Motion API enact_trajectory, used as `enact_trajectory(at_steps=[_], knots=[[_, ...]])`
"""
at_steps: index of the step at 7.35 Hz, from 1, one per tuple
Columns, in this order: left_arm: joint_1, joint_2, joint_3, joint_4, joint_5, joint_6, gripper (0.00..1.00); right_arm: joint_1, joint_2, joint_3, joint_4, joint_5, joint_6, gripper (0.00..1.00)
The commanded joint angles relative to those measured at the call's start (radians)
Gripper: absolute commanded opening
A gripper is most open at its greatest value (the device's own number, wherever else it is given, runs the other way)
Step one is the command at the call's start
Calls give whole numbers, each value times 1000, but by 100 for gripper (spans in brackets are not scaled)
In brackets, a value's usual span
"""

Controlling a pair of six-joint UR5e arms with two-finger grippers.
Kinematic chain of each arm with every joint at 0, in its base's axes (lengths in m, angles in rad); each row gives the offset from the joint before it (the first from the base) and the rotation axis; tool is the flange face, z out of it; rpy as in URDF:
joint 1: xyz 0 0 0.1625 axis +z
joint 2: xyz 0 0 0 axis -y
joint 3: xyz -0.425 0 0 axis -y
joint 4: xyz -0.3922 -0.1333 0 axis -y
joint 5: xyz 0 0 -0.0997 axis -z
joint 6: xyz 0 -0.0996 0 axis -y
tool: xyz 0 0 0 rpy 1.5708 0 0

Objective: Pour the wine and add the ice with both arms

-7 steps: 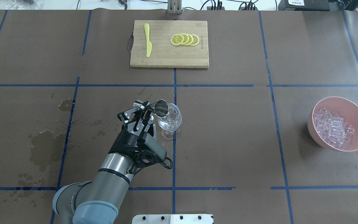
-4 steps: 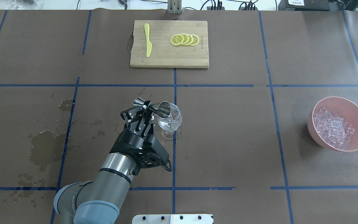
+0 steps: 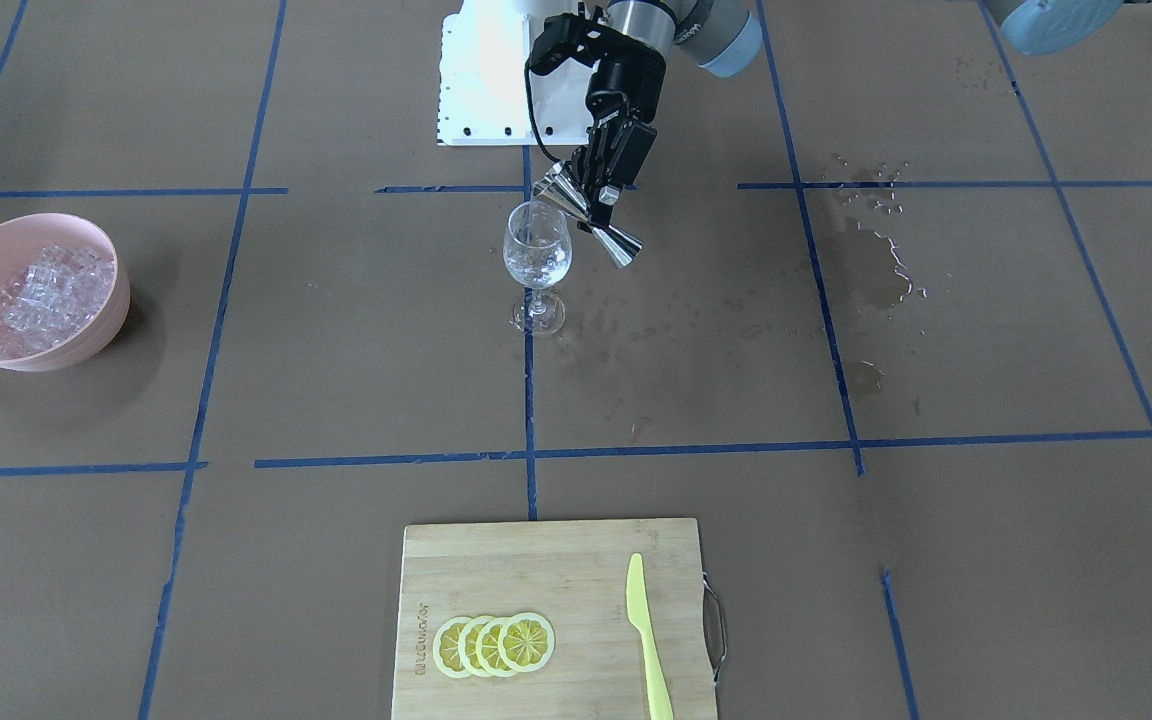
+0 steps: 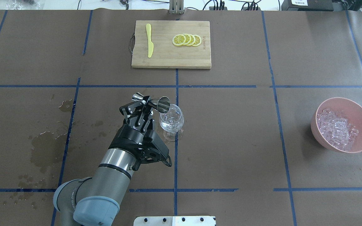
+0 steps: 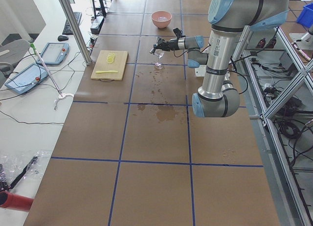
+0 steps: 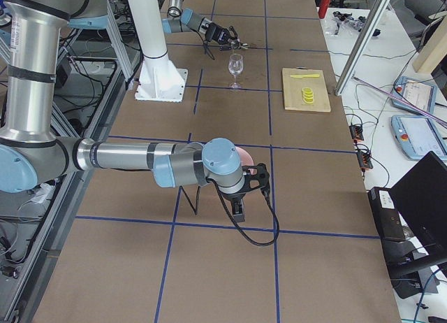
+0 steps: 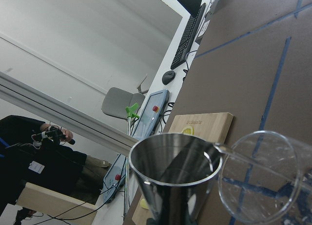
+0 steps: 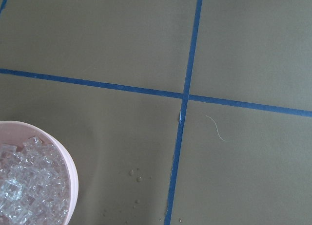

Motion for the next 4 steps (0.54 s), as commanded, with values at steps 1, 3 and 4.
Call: enact_trajectory(at_steps=[1, 3, 4], knots=[[-11, 7, 1, 2, 0, 1, 0, 2, -2, 1, 0, 1, 0, 100], [-12, 2, 3, 13, 2, 91, 0, 2, -2, 1, 0, 1, 0, 100], [-14, 1, 3, 13, 6, 137, 0, 2, -3, 1, 0, 1, 0, 100]])
